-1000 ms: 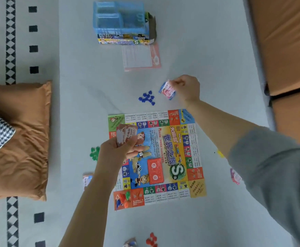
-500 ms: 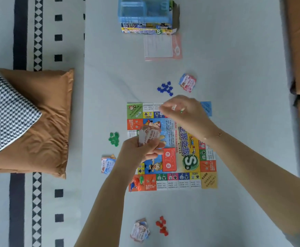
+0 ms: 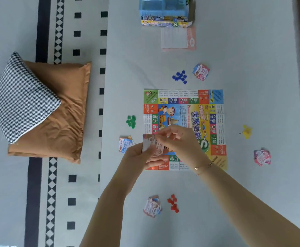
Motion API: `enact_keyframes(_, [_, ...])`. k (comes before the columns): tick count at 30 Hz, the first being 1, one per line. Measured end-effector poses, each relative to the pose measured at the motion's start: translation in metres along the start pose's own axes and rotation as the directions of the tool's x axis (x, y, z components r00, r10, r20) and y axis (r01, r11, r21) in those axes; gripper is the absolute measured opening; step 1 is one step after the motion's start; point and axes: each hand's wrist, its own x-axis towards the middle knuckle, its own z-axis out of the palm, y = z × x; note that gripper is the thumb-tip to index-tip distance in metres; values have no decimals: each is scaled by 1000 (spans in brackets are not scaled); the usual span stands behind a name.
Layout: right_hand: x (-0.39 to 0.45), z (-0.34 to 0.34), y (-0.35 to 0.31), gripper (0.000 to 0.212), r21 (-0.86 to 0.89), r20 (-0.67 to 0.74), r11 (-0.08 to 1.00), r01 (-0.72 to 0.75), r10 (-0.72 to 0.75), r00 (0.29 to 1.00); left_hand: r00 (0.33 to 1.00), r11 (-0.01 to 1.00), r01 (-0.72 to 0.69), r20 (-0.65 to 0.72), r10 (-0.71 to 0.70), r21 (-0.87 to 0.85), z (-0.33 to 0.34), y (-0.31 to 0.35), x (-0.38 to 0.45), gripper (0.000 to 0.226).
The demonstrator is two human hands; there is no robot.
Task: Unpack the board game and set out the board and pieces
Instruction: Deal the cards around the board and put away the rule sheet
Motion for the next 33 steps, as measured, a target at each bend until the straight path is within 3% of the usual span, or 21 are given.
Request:
enact_keyframes(6, [-15,38,5,13,6,79,999,-40,39,996,988,997,-20,-153,31,78,-33,-24,-24,20])
enact_keyframes(10, [-19,67,10,13,-28,94,1000,-13,16,995,969,999,-18,-246,27,41,-58,-42,-39,21])
enact_keyframes(14, [-15,95,19,11,-58,-12,998,-8,7,1000,930,996,-70,-366,46,-53,-84,-60,-53,15])
enact_keyframes(17, [0,120,29,11,-253,-68,961,109,-130,989,901,994,-63,-434,20,-85,-106,-72,-60,12])
enact_keyframes(20, [22,142,45,12,-455,-43,858,240,-290,956,911,996,-37,-413,-1,-84,-122,-80,-65,11])
enact_keyframes(23, [44,154,54,15,-687,23,651,323,-425,905,942,988,-39,-335,-13,-147,-130,-83,-70,15])
enact_keyframes(26, [55,156,61,12,-807,70,481,343,-499,864,968,960,-62,-250,-8,-274,-134,-81,-75,18])
enact_keyframes(30, [55,154,65,21,-825,-28,510,245,-469,883,979,961,-61,-203,4,-271,-137,-78,-81,22])
enact_keyframes(33, [38,153,42,20,-652,-48,666,362,-512,857,984,989,-34,-179,8,-146,-133,-73,-85,21])
